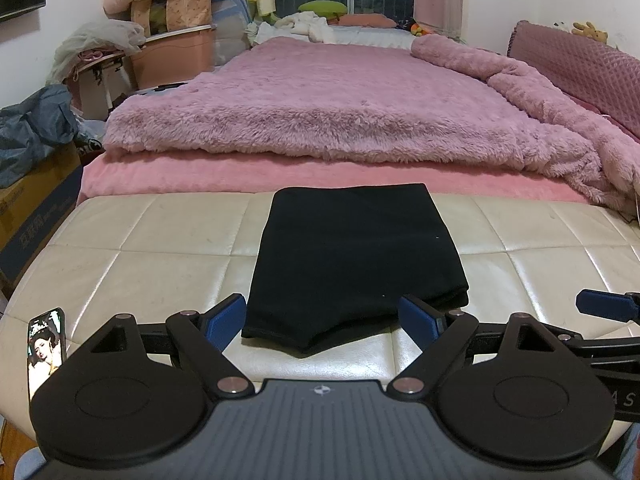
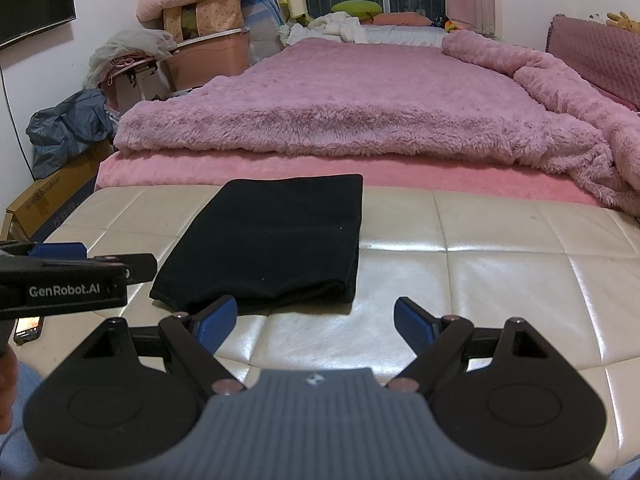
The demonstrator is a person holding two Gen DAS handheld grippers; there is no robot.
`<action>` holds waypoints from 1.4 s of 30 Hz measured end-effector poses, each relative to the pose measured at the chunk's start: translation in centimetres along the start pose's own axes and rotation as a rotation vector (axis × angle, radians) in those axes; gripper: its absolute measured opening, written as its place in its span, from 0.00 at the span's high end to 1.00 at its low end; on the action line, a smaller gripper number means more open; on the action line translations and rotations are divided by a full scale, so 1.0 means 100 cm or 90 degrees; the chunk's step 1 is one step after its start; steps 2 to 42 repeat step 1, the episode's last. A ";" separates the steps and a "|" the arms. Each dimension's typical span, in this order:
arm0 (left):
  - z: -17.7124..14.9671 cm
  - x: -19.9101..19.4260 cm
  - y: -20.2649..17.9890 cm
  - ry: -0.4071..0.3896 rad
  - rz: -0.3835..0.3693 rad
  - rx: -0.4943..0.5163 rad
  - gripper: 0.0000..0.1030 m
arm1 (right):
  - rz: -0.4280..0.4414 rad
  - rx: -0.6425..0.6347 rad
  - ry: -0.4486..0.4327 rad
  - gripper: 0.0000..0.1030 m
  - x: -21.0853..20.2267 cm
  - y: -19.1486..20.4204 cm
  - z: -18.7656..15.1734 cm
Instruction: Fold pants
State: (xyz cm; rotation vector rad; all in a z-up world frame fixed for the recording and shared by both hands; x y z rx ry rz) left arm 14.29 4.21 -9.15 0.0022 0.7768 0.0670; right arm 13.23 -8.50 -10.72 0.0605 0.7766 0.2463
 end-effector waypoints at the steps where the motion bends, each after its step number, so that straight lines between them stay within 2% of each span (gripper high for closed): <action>1: 0.000 0.000 0.000 0.000 -0.001 -0.001 0.03 | 0.000 0.000 0.000 0.20 0.000 0.000 0.000; 42: 0.000 0.000 0.000 0.000 -0.001 -0.001 0.03 | 0.000 0.000 0.000 0.20 0.000 0.000 0.000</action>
Point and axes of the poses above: each gripper's, at about its wrist camera, not at the fingertips, and x roughly the way its jaws point, y to its left, z to its top, the point moved 5 cm from there along x, roughly the way its jaws point, and after that the axes turned 3 degrees about y, right-handed, at the moved point
